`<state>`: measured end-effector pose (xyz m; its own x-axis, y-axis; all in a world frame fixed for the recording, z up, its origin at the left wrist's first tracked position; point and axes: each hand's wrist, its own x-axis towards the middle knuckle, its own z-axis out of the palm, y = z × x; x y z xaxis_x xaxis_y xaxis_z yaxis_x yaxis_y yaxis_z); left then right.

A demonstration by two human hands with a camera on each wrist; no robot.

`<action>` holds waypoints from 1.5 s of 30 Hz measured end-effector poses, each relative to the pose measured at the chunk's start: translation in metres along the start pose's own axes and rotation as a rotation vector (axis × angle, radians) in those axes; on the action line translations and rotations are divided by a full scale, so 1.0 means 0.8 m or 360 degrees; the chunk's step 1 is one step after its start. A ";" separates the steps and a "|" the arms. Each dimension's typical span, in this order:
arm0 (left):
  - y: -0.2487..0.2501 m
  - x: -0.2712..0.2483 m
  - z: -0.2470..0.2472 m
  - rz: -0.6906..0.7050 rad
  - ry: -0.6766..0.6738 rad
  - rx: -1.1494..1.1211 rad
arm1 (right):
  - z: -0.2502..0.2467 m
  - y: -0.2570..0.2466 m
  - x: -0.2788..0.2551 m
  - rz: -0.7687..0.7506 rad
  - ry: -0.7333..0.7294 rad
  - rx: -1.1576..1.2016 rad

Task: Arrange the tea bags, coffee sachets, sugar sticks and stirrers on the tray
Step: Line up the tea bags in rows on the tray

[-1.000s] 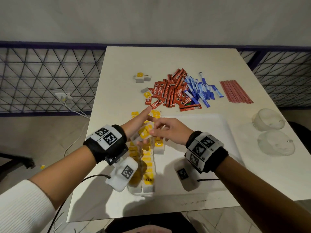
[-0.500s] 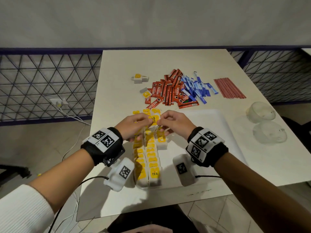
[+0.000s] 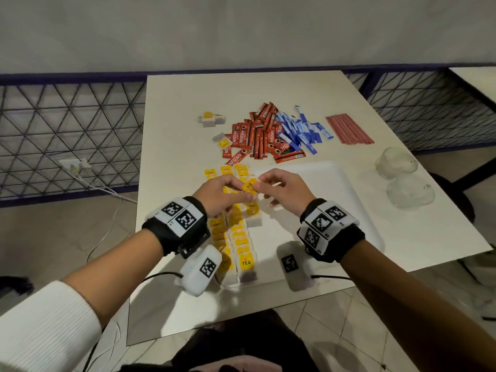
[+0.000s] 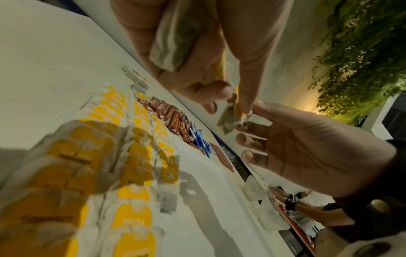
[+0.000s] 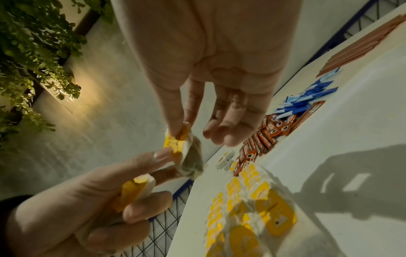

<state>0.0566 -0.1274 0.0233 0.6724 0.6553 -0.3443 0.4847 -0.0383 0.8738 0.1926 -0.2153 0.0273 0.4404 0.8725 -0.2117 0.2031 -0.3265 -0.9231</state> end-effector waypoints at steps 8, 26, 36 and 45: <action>0.005 -0.004 -0.011 0.0102 -0.0004 0.0071 | -0.024 0.004 0.014 -0.0065 -0.0006 -0.0273; -0.025 0.009 0.034 -0.0108 0.0172 -0.0069 | -0.041 0.021 0.034 0.0076 -0.0514 -0.0169; -0.058 -0.003 0.065 -0.0343 0.0165 -0.0313 | -0.026 0.064 0.029 0.0176 -0.0740 -0.0271; -0.054 -0.007 0.057 -0.0259 0.0366 -0.0131 | -0.020 0.091 0.032 0.0308 -0.0820 -0.0446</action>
<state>0.0573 -0.1640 -0.0278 0.4404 0.8020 -0.4036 0.5223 0.1368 0.8417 0.2330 -0.2227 -0.0404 0.0274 0.8286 -0.5591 0.4147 -0.5183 -0.7479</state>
